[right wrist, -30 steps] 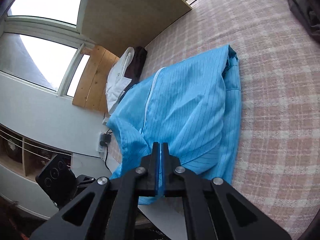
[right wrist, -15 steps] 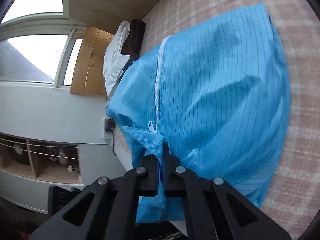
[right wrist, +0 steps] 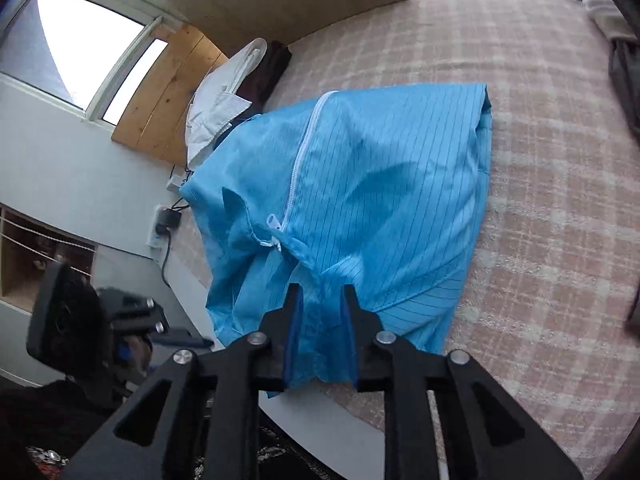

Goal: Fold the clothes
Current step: 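Lift the jacket edge with the left gripper toward the right gripper and fold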

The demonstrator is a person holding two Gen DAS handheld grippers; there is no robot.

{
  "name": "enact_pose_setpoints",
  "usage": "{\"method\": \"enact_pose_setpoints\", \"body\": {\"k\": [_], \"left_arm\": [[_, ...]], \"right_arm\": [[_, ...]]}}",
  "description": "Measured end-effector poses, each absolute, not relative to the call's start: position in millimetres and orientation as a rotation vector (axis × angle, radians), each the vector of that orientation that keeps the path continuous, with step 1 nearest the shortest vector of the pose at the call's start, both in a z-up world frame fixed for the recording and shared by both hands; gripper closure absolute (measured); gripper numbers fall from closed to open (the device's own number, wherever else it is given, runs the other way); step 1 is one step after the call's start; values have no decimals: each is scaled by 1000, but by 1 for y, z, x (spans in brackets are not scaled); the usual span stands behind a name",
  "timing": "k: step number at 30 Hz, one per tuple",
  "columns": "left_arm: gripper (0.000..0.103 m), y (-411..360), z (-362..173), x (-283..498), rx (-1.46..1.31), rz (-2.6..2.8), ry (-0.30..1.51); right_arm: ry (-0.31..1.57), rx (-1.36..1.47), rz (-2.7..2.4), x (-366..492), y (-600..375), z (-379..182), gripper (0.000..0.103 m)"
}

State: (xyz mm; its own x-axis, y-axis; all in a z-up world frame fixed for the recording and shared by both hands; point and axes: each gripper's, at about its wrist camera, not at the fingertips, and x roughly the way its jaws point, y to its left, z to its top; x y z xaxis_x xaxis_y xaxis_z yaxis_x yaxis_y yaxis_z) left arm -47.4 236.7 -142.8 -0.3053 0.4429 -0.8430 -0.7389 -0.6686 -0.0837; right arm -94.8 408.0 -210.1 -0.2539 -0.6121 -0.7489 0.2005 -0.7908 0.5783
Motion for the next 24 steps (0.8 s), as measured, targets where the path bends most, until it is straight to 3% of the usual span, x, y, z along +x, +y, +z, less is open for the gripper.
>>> {"method": "enact_pose_setpoints", "body": {"k": [4,6,12,13,15,17,20,24], "left_arm": [[70,255,-138,-101,-1156,1914,507],[63,273,-149,-116,-1163,1813,579],[65,305,-185,-134,-1265,1469,665],[68,306,-189,-138,-1285,1423,649],[85,307,-194,-146,-1329,1347,631],[87,309,-197,-157,-1365,1283,613],[101,314,-202,-169,-1396,1181,637],[100,323,-204,-174,-1407,1033,747]], "right_arm": [[-295,1436,-2173,-69,383,-202,66],[-277,1447,-2170,-66,374,-210,66],[-311,1426,-2155,-71,368,-229,67],[-318,1410,-2147,-70,369,-230,71],[-303,1391,-2128,-70,371,-231,88],[-263,1385,-2125,-70,373,-231,90],[-244,1397,-2113,-74,378,-234,96],[-288,1428,-2068,-82,388,-241,100]]}}
